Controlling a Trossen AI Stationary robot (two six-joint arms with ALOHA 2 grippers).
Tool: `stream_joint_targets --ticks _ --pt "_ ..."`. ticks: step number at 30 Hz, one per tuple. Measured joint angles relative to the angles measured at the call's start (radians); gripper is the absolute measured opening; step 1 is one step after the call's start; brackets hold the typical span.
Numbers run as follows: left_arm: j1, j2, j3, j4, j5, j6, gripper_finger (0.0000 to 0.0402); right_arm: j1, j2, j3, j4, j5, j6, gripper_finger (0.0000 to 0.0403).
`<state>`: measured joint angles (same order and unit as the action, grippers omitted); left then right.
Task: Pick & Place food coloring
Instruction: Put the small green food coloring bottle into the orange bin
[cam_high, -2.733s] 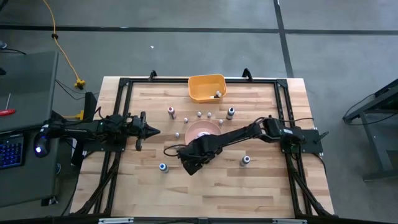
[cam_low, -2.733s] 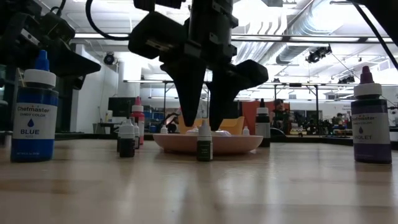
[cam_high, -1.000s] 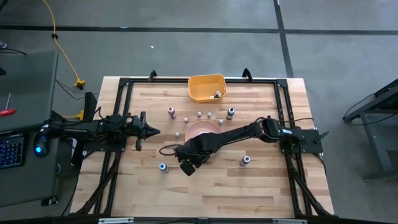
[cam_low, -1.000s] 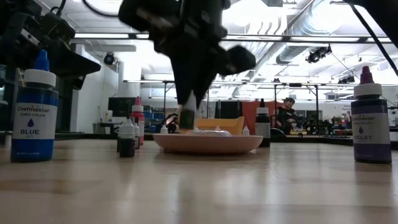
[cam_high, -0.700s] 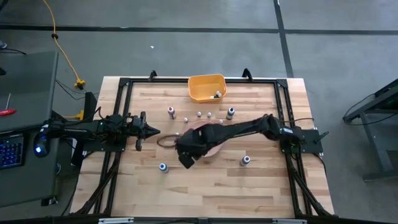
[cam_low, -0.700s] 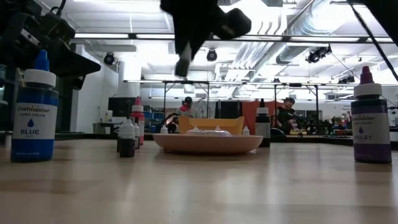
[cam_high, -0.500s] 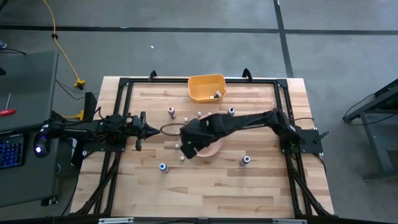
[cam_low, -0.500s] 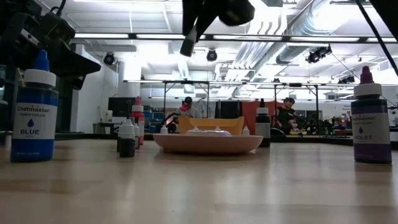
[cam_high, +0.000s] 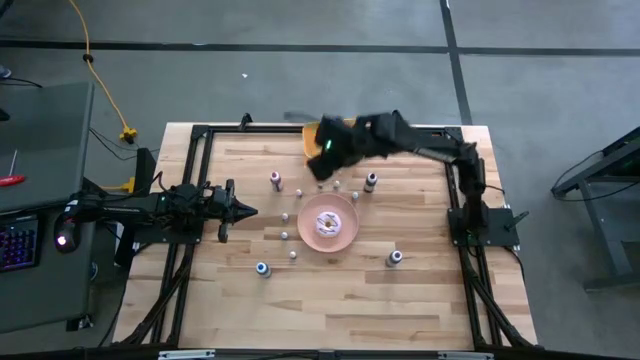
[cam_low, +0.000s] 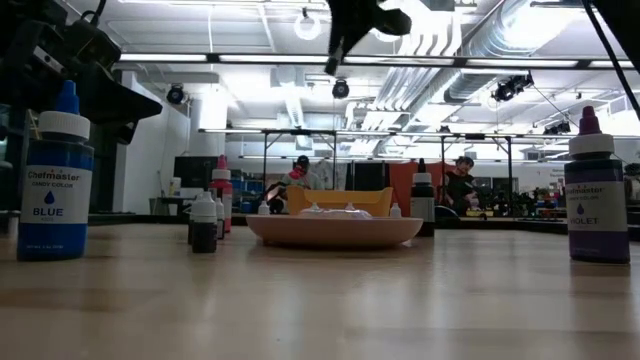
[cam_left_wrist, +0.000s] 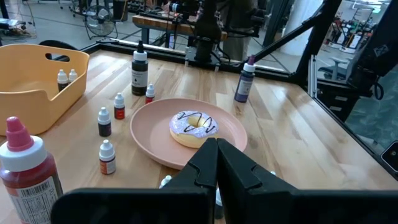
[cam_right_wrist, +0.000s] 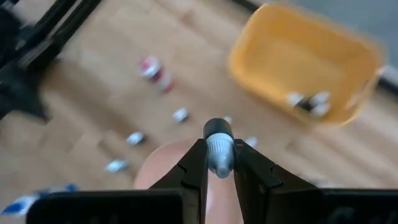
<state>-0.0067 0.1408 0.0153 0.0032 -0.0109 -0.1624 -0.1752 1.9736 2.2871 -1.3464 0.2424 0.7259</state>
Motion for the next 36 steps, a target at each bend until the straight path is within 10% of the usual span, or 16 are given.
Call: stream_joint_targets --ticks 14,36 --pt "0.0 0.0 0.0 0.0 0.0 0.0 0.0001 -0.335 -0.013 -0.013 0.023 -0.029 -0.395 0.0051" --pt "0.0 0.0 0.0 0.0 0.0 0.0 0.0001 -0.45 -0.01 -0.63 0.58 -0.244 -0.361 0.0054"
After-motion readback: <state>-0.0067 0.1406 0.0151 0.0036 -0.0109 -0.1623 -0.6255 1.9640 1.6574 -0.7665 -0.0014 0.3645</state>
